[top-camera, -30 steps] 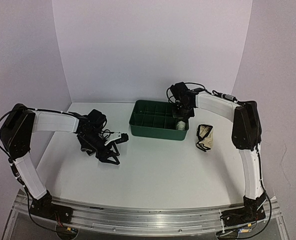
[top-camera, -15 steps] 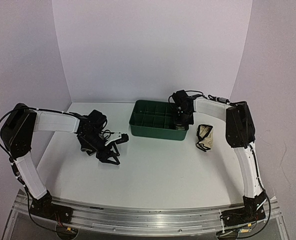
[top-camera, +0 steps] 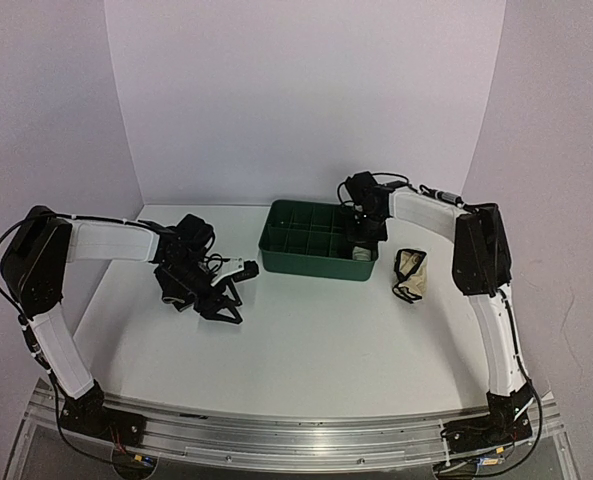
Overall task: Roll the underwear
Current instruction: Place the underwear in the storage box.
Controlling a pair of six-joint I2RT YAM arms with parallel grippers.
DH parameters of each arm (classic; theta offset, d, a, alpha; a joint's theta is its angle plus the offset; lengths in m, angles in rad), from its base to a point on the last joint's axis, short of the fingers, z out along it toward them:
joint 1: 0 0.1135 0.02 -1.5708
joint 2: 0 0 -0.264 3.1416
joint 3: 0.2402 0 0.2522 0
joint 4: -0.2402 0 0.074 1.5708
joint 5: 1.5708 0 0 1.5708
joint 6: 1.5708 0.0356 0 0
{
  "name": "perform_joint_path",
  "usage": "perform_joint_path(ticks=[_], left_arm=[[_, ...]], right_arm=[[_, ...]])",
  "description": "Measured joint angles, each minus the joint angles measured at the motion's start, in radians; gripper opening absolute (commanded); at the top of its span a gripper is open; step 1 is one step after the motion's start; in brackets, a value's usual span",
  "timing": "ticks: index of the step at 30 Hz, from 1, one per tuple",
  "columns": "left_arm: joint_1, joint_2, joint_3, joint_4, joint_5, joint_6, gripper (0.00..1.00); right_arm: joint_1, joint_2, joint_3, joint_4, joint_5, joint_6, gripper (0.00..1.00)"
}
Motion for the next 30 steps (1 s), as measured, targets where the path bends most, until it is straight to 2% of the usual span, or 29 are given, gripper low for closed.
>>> perform_joint_path(ticks=[2, 4, 5, 7, 8, 9, 10, 13, 15, 18, 22, 26, 30], left_arm=[[0.000, 0.000, 0.000, 0.000, 0.003, 0.000, 0.59], [0.000, 0.000, 0.000, -0.001, 0.007, -0.001, 0.62], [0.000, 0.000, 0.002, -0.001, 0.009, -0.002, 0.67], [0.000, 0.000, 0.010, -0.003, 0.014, -0.005, 0.80], [0.000, -0.001, 0.015, -0.003, 0.018, -0.007, 0.82], [0.001, -0.003, 0.021, -0.003, 0.023, -0.013, 0.95], [0.001, -0.006, 0.027, -0.007, 0.029, -0.015, 0.98], [0.002, -0.033, 0.033, -0.010, 0.038, -0.034, 1.00], [0.002, -0.055, 0.033, -0.011, 0.043, -0.053, 0.99], [0.002, -0.108, 0.032, -0.010, 0.040, -0.087, 1.00], [0.002, -0.221, 0.002, 0.018, 0.019, -0.119, 1.00], [0.004, -0.326, -0.056, 0.044, -0.023, -0.147, 0.99], [0.004, -0.333, -0.075, 0.061, -0.062, -0.174, 0.99]], right_arm=[[0.000, -0.036, 0.002, -0.006, -0.002, -0.023, 0.49], [0.000, -0.102, -0.013, -0.008, -0.005, -0.051, 0.60], [0.000, -0.148, -0.027, -0.008, -0.005, -0.058, 0.74], [-0.001, -0.262, -0.081, -0.008, -0.009, -0.080, 0.85], [-0.003, -0.326, -0.110, -0.012, -0.011, -0.086, 0.85], [-0.007, -0.394, -0.141, -0.012, -0.013, -0.089, 0.86], [-0.012, -0.453, -0.177, -0.014, -0.014, -0.085, 0.87], [-0.051, -0.611, -0.306, -0.040, -0.020, -0.065, 0.87], [-0.105, -0.652, -0.374, -0.073, -0.025, -0.044, 0.86], [-0.180, -0.592, -0.413, -0.113, -0.030, -0.035, 0.86], [-0.220, -0.425, -0.387, -0.142, -0.045, -0.067, 0.85], [-0.218, -0.255, -0.272, -0.162, -0.060, -0.143, 0.81], [-0.216, -0.135, -0.156, -0.158, -0.065, -0.226, 0.80]])
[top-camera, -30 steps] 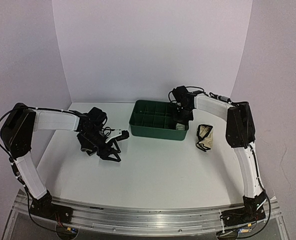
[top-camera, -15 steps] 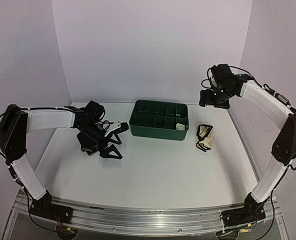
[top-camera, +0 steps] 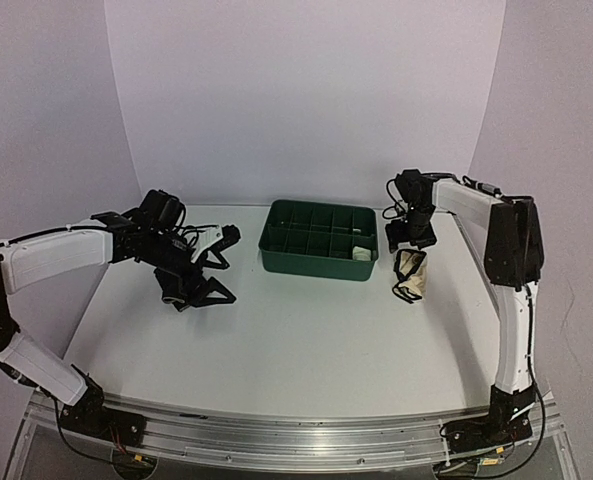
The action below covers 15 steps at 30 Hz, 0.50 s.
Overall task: Roll the underwear
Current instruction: Place the underwear in the storage box, then pick up the underwear from the center of the board.
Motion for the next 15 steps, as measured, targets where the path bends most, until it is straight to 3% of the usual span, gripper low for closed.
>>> perform_joint_path(ticks=[9, 15], left_arm=[[0.002, 0.065, -0.007, 0.019, -0.045, -0.017, 1.00], [0.006, 0.113, -0.005, 0.027, -0.046, -0.014, 0.99]], right_arm=[[0.002, 0.188, 0.181, 0.003, 0.091, -0.150, 0.65], [-0.003, 0.223, 0.186, -0.003, 0.152, -0.186, 0.28]])
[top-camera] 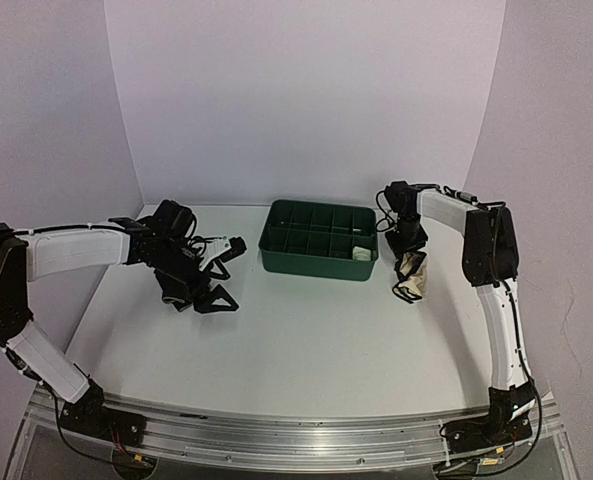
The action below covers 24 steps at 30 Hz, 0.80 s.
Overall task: Roll the underwear
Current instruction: Pick up the underwear from the center of the board.
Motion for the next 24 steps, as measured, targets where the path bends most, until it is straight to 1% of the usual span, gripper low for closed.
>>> perform_joint_path(ticks=[1, 2, 3, 4, 10, 13, 16, 20, 22, 24], left_arm=[[0.001, 0.008, 0.003, 0.000, 0.000, 0.001, 0.99], [0.002, 0.016, 0.008, -0.002, 0.000, 0.001, 0.99], [0.002, 0.024, 0.016, -0.003, 0.000, 0.002, 0.99], [0.003, 0.031, 0.024, -0.003, 0.000, 0.002, 0.99], [0.005, 0.049, 0.053, -0.002, 0.001, 0.003, 1.00], [0.005, 0.049, 0.053, -0.002, 0.001, 0.002, 0.99], [0.005, 0.043, 0.053, -0.001, 0.005, 0.002, 1.00], [0.005, 0.006, 0.041, 0.010, 0.013, 0.002, 1.00], [0.005, -0.028, 0.026, 0.017, 0.023, 0.001, 0.99], [0.005, -0.065, 0.009, 0.018, 0.036, -0.001, 0.99]], right_arm=[[-0.001, 0.000, 0.000, 0.000, 0.007, -0.001, 0.22], [-0.002, 0.000, 0.000, 0.001, 0.015, 0.003, 0.12], [-0.002, 0.000, 0.000, 0.001, 0.021, 0.003, 0.04], [-0.003, 0.000, 0.000, 0.000, 0.026, 0.002, 0.00], [-0.007, -0.021, -0.029, 0.005, 0.034, 0.016, 0.00], [-0.007, -0.101, -0.110, 0.004, 0.021, 0.034, 0.00], [0.000, -0.255, -0.216, -0.009, 0.007, 0.051, 0.00], [0.050, -0.520, -0.342, -0.022, -0.010, 0.049, 0.00], [0.114, -0.663, -0.412, -0.021, -0.042, 0.034, 0.00], [0.230, -0.799, -0.459, -0.049, -0.114, 0.014, 0.00]])
